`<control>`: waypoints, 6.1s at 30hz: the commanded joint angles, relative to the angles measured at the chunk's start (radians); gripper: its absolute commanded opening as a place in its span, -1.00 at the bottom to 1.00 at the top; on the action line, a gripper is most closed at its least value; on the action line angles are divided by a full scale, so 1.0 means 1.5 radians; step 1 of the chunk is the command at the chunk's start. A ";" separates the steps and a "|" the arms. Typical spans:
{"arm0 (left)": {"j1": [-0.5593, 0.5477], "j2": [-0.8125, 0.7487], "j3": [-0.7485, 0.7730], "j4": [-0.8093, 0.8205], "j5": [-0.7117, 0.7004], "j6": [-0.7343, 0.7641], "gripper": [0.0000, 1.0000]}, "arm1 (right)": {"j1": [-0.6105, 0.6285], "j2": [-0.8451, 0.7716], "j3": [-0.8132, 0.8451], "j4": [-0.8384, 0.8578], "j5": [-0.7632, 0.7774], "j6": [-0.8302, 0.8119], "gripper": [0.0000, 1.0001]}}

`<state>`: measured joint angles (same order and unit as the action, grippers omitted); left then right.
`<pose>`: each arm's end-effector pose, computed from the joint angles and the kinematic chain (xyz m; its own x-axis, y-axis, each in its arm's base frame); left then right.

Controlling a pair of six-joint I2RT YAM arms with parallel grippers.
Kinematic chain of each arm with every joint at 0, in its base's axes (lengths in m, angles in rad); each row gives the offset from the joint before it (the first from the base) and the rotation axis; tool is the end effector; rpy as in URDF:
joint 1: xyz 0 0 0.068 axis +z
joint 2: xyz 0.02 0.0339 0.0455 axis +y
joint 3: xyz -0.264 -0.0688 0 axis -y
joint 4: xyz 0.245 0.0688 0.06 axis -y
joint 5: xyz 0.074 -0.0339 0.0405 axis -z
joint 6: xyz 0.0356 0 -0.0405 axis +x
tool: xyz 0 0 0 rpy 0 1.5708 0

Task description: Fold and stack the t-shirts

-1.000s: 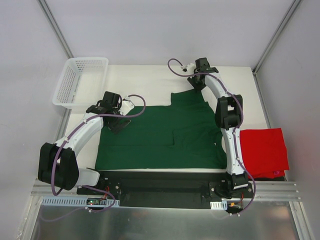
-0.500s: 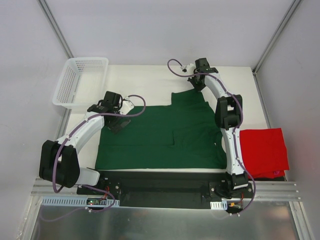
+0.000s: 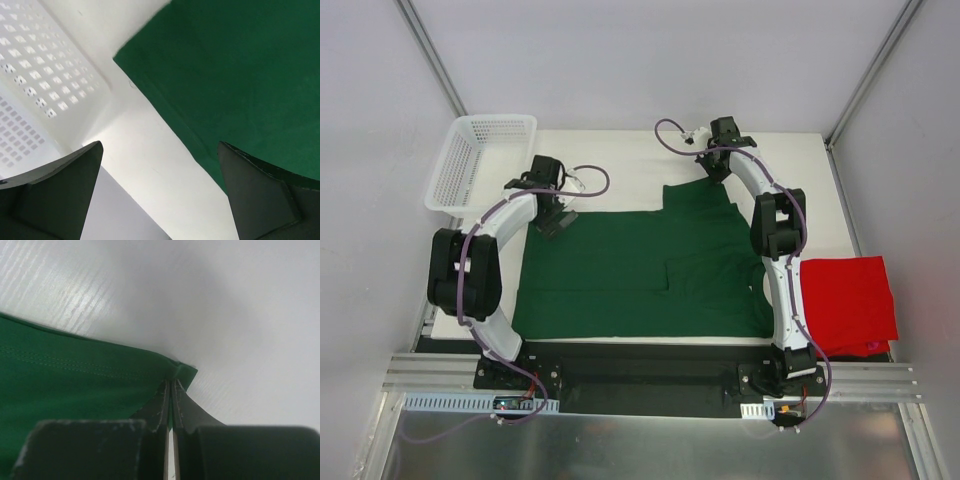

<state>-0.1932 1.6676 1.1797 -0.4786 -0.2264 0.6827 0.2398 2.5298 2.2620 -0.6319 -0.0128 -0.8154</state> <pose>0.3468 -0.0597 0.2250 -0.5875 0.7414 -0.3243 0.5576 0.6613 0.5018 0.5404 0.1326 0.1723 -0.3430 -0.8333 -0.4336 -0.7219 0.5292 -0.4458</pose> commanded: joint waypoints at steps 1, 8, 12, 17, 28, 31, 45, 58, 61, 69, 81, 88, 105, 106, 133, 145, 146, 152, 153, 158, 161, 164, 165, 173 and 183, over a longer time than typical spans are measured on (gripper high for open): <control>0.025 0.067 0.074 0.006 0.037 0.016 0.99 | -0.006 -0.015 -0.022 -0.019 -0.002 0.006 -0.99; 0.028 0.087 0.103 -0.008 0.081 -0.007 0.94 | -0.006 -0.019 -0.025 -0.018 -0.006 0.006 -0.99; 0.029 0.027 0.075 -0.017 0.093 -0.025 0.94 | -0.006 -0.019 -0.024 -0.018 -0.009 0.005 -0.99; 0.040 -0.010 0.019 -0.030 0.089 -0.032 0.94 | -0.002 -0.018 -0.023 -0.019 -0.009 0.004 -0.98; 0.067 -0.130 -0.075 -0.049 0.018 -0.092 0.97 | 0.002 -0.021 -0.027 -0.013 -0.009 0.009 -0.98; 0.067 -0.174 -0.068 -0.059 0.027 -0.105 0.99 | 0.003 -0.033 -0.039 0.003 -0.002 0.017 -0.57; 0.113 -0.232 0.016 -0.073 -0.025 -0.068 0.99 | 0.004 -0.224 -0.176 0.084 0.085 0.047 0.93; 0.125 0.160 0.346 -0.093 0.002 -0.117 0.99 | 0.004 -0.488 -0.349 0.081 0.119 0.039 0.93; 0.138 0.245 0.422 -0.110 -0.001 -0.109 0.99 | 0.005 -0.555 -0.394 0.059 0.108 0.034 0.93; 0.159 0.402 0.591 -0.163 0.002 -0.088 0.82 | 0.006 -0.717 -0.501 0.026 0.086 0.039 0.93; 0.153 0.366 0.529 -0.165 0.049 0.055 -1.00 | 0.007 -0.792 -0.579 0.011 0.083 0.071 0.93; 0.132 0.259 0.396 -0.141 0.044 0.224 -1.00 | 0.007 -0.787 -0.587 0.003 0.072 0.073 0.93; 0.109 0.179 0.205 0.074 -0.105 0.625 -1.00 | 0.009 -0.786 -0.581 -0.030 0.066 0.076 0.93; 0.113 0.192 0.223 0.075 -0.111 0.637 -1.00 | 0.009 -0.788 -0.583 -0.030 0.063 0.076 0.93; 0.049 0.101 0.298 0.120 -0.234 0.480 0.99 | 0.011 -0.752 -0.605 -0.046 0.031 0.072 0.93; 0.054 -0.124 0.088 -0.050 0.052 0.174 0.99 | 0.013 -0.711 -0.585 -0.007 -0.014 0.057 0.93; 0.077 -0.137 0.067 -0.063 0.084 0.156 0.99 | 0.011 -0.701 -0.571 -0.013 -0.017 0.058 0.93; 0.158 -0.105 0.048 -0.174 0.300 0.158 0.89 | 0.011 -0.610 -0.493 -0.023 -0.059 0.071 0.93; 0.178 -0.093 0.057 -0.186 0.346 0.162 0.87 | 0.011 -0.602 -0.484 -0.026 -0.069 0.075 0.93; 0.198 -0.018 0.115 -0.224 0.398 0.218 0.79 | 0.012 -0.567 -0.479 -0.043 -0.104 0.079 0.93; 0.196 0.028 0.153 -0.223 0.392 0.254 0.81 | 0.014 -0.573 -0.494 -0.045 -0.116 0.071 0.93; 0.195 0.079 0.200 -0.222 0.367 0.281 0.82 | 0.014 -0.585 -0.510 -0.047 -0.112 0.062 0.93; 0.192 0.091 0.209 -0.220 0.356 0.287 0.82 | 0.014 -0.592 -0.517 -0.048 -0.109 0.060 0.93; 0.157 0.181 0.257 -0.184 0.223 0.366 0.93 | 0.014 -0.610 -0.536 -0.060 -0.094 0.038 0.93; 0.131 0.189 0.218 -0.118 0.189 0.510 0.99 | 0.015 -0.606 -0.545 -0.075 -0.086 0.028 0.93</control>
<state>-0.0017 1.9434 1.4830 -0.6724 0.0734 1.3312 0.2543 1.6699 1.4574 -0.7166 -0.1387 -0.7551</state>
